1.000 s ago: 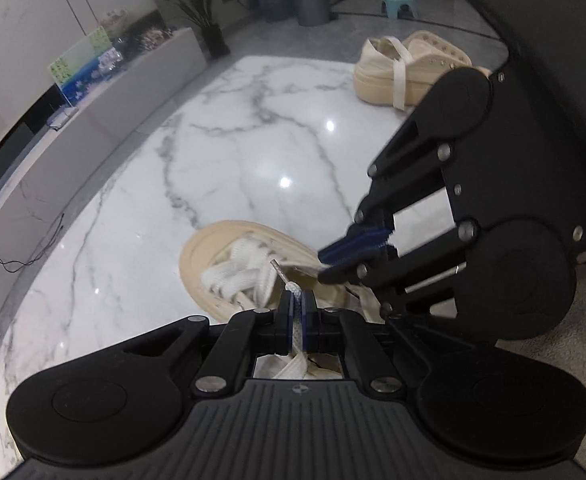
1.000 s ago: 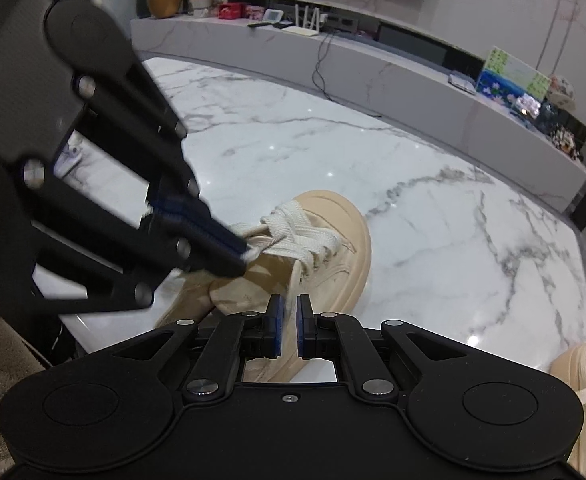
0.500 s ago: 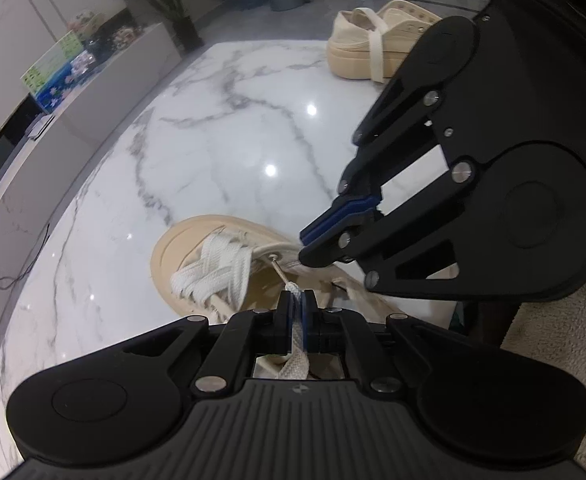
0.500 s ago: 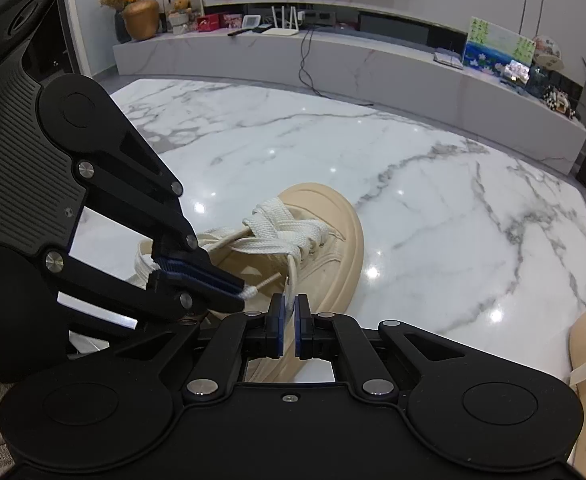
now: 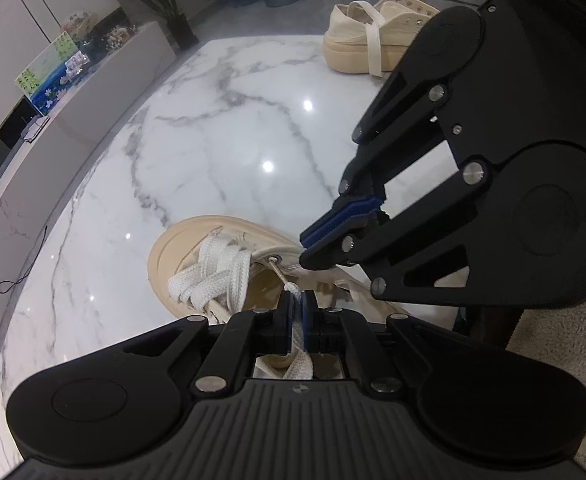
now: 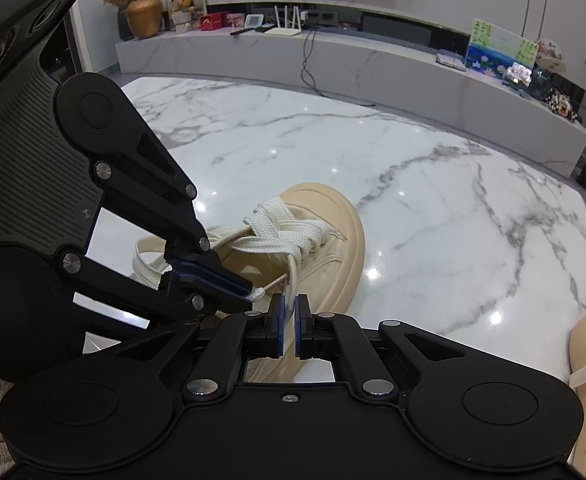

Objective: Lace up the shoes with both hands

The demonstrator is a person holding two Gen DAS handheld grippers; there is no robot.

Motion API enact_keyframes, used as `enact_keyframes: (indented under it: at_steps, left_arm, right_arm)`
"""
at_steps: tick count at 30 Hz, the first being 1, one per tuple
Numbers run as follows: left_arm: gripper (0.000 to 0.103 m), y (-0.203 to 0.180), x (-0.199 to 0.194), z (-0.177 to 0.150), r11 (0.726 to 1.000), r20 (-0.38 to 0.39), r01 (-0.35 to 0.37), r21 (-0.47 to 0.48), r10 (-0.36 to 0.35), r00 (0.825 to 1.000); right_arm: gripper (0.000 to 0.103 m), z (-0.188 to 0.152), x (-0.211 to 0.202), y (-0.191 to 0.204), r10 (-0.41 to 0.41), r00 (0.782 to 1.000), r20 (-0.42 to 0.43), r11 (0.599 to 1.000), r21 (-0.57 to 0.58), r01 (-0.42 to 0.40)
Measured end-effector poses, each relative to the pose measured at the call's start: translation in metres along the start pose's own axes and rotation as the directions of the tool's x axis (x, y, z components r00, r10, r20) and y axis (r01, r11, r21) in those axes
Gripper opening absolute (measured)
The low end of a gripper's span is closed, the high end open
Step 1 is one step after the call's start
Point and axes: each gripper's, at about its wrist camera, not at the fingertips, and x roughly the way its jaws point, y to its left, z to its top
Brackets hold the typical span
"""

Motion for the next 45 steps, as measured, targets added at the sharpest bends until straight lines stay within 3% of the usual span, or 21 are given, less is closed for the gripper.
enact_keyframes:
  at_steps: [45]
  left_arm:
    - [0.004, 0.0026, 0.0048, 0.0013, 0.998, -0.005, 0.050, 0.022, -0.050, 0.999]
  right_arm:
    - [0.003, 0.0010, 0.0042, 0.0008, 0.000, 1.000, -0.009, 1.000, 0.004, 0.000]
